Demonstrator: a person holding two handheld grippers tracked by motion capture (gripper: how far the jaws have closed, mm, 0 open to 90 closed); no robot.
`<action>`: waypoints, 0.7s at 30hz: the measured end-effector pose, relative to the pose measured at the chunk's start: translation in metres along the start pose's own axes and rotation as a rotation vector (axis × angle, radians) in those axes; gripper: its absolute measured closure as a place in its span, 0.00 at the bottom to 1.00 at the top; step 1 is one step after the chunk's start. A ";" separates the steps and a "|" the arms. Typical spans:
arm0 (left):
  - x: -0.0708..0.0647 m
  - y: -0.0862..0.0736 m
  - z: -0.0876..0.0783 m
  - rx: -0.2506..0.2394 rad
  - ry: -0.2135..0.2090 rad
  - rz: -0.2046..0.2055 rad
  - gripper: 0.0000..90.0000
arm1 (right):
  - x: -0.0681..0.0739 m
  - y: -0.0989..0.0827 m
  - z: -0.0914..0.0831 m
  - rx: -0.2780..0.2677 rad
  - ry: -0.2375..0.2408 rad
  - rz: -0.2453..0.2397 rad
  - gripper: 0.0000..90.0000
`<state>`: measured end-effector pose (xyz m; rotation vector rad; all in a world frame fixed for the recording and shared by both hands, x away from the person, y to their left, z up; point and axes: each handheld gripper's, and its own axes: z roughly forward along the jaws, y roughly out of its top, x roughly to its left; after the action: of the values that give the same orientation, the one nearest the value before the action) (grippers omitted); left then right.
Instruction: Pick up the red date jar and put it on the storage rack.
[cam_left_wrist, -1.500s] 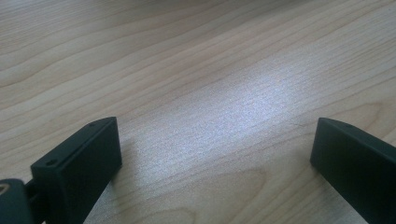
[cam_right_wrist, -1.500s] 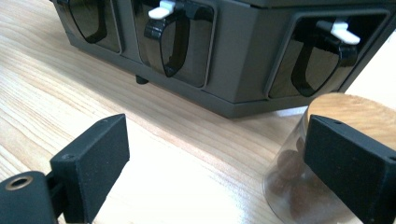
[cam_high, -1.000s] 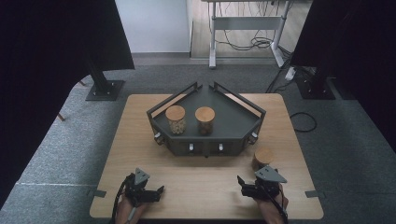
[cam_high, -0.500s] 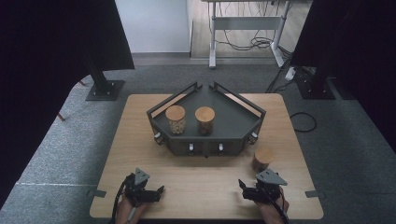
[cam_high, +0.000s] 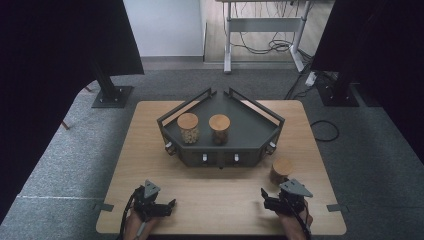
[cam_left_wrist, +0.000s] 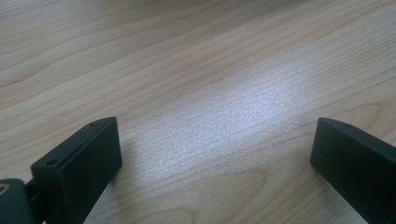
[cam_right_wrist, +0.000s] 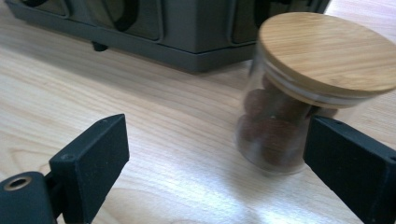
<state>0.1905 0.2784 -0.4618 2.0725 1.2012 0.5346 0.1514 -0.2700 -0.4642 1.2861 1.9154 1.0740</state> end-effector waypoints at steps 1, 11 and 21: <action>0.000 0.000 0.000 0.000 0.000 0.000 0.02 | 0.000 0.000 0.000 -0.001 -0.007 0.005 0.07; 0.000 0.000 0.000 0.000 0.000 0.000 0.02 | -0.004 -0.001 0.004 -0.010 -0.067 0.034 0.07; 0.000 0.000 0.000 0.000 0.000 0.000 0.02 | -0.008 0.000 0.008 -0.019 -0.094 0.048 0.07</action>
<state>0.1905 0.2784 -0.4618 2.0724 1.2012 0.5346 0.1603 -0.2750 -0.4678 1.3538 1.8096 1.0349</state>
